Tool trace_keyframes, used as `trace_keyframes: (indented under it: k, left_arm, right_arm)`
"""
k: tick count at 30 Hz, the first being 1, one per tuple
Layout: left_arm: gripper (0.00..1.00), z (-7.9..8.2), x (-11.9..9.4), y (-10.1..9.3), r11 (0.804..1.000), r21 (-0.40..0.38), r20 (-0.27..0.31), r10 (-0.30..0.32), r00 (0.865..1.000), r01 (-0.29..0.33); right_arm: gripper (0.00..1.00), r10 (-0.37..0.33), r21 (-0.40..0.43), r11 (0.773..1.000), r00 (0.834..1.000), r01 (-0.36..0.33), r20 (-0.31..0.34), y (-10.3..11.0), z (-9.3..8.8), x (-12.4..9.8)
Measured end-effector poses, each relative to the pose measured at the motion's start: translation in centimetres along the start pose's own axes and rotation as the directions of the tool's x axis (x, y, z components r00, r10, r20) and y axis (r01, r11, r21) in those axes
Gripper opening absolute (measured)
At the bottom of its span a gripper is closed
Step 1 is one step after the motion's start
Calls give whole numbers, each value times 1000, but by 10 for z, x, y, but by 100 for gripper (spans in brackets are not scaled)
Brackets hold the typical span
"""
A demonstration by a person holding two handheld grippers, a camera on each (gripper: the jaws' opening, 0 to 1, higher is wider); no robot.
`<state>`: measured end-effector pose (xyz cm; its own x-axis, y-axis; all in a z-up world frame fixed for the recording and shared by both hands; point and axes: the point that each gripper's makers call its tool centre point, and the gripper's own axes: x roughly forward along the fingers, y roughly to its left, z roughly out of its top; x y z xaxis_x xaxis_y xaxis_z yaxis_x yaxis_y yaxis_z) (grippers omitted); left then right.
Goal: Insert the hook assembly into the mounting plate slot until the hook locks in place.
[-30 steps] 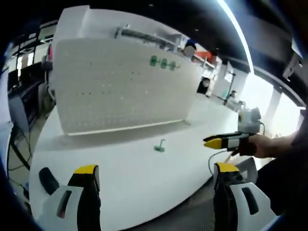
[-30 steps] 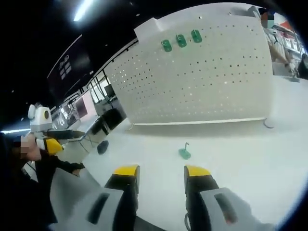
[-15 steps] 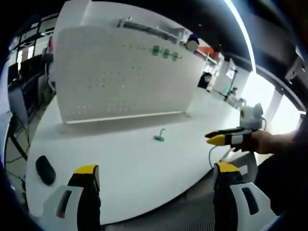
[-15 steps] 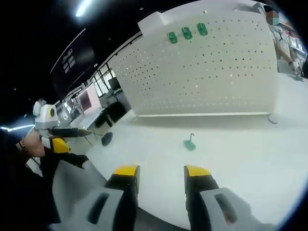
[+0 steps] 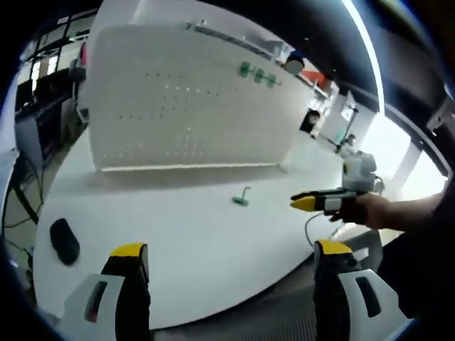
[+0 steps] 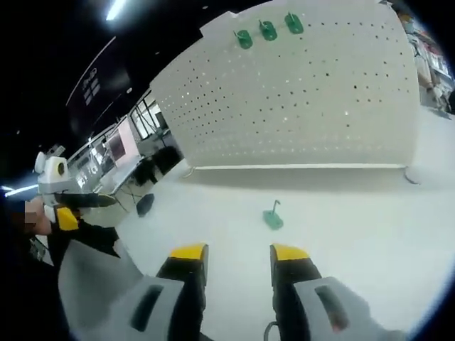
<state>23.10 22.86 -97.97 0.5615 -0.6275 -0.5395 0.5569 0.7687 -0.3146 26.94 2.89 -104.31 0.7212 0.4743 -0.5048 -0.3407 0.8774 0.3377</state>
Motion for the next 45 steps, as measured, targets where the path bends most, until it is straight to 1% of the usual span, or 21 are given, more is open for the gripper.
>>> trace_keyframes:
  k: [5,10,13,19,25,30,37,40,42,45]
  left_arm:
    - [98,3,4,4,1000,6,-8,0,1000,0]
    - [98,3,5,9,1000,5,-19,5,1000,-4]
    - [98,0,5,11,1000,-7,-23,6,1000,-6]
    - [97,-9,8,15,1000,-26,-51,11,999,-12]
    - [97,-9,10,19,999,-35,-57,16,998,-18]
    - [97,-8,10,23,999,-41,-57,22,998,-24]
    - [97,-10,10,23,999,-43,-64,22,998,-25]
    - [97,-11,10,23,999,-42,-66,23,998,-26]
    - [97,-10,9,25,999,-44,-67,25,997,-28]
    - [96,-9,8,27,998,-50,-63,27,998,-30]
  right_arm:
    - [32,10,-18,1000,1000,-11,-13,1,3,26]
    - [31,11,-27,1000,999,-12,-33,-5,6,49]
    - [31,6,-29,1000,999,-8,-49,-9,7,60]
    - [31,2,-42,999,996,-6,-84,-20,7,82]
    - [30,-9,-43,999,994,4,-110,-30,6,96]
    - [30,-23,-36,999,993,19,-116,-36,7,105]
    - [29,-44,-43,998,991,39,-127,-43,9,115]
    - [27,-43,-36,999,992,38,-123,-43,13,119]
    - [26,-53,-53,997,991,47,-121,-45,17,126]
    - [25,-49,-42,998,991,44,-124,-44,19,133]
